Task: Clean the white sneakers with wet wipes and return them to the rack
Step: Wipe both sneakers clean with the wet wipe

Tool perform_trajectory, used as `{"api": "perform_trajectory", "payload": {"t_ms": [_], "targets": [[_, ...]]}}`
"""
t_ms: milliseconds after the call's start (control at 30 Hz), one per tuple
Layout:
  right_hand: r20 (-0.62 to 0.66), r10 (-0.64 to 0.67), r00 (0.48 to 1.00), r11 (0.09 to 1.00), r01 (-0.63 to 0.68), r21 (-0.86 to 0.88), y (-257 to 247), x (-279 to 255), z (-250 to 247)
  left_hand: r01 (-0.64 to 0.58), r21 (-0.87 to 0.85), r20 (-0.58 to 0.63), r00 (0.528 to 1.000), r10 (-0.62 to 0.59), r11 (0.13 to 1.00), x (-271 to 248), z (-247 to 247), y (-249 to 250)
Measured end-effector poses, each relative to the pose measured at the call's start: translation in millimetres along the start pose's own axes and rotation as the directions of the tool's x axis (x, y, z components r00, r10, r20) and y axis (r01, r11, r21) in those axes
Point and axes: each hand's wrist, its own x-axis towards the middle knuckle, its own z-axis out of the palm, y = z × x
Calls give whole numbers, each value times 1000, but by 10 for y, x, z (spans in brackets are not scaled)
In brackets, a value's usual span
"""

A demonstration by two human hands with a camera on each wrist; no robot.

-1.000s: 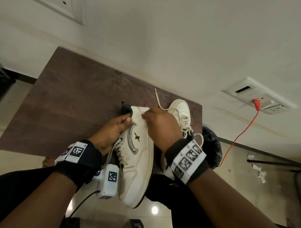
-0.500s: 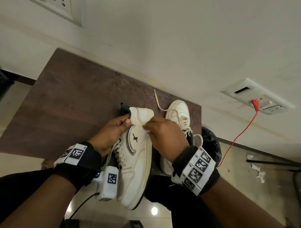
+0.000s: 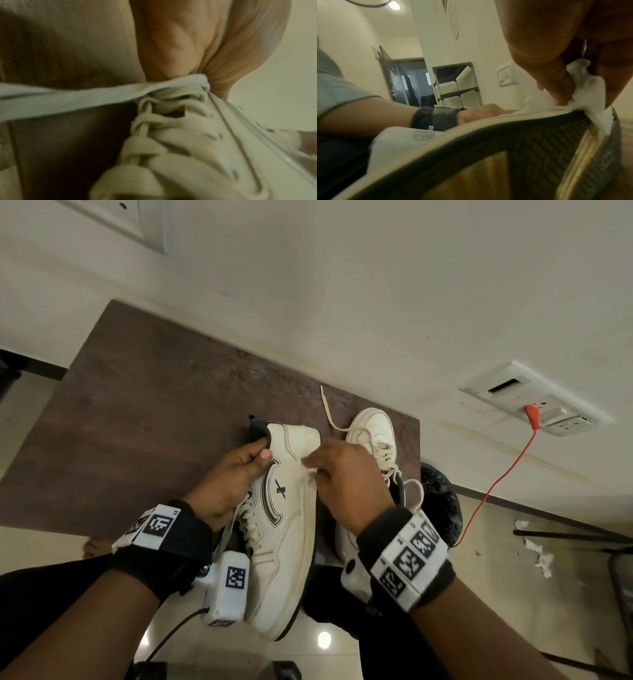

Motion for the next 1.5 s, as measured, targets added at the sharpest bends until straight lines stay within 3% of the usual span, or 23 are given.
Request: {"api": "perform_trajectory", "payload": {"t_ms": [100, 200, 300, 400, 700, 867, 1067, 1367, 1500], "targets": [[29, -37, 999, 999, 37, 9, -50, -208, 7, -1, -27, -20, 1000, 1, 1000, 10, 18, 0], [49, -22, 999, 999, 24, -40, -91, -59, -27, -17, -35, -43, 999, 16, 999, 23, 18, 35], [8, 77, 997, 991, -75, -107, -56, 279, -24, -31, -23, -41, 999, 30, 999, 42, 14, 53], [-17, 203, 979, 978, -204, -45, -8, 501, -30, -43, -12, -63, 997, 42, 999, 58, 22, 63], [41, -73, 996, 996, 70, 64, -40, -176, -79, -97, -100, -173, 982, 78, 990, 82, 81, 81], [35, -58, 998, 998, 57, 32, -54, -128, -49, -89, -93, -166, 983, 73, 992, 78, 73, 70], [0, 98, 995, 991, -98, -86, -88, 391, -64, -75, -73, -143, 988, 64, 995, 85, 4, 53], [62, -111, 992, 992, 107, 61, -36, -275, -132, -129, -139, -257, 962, 90, 982, 145, 25, 79], [4, -129, 992, 990, 129, 55, -63, -384, -92, -149, -79, -282, 952, 121, 986, 141, -23, 126]]}}
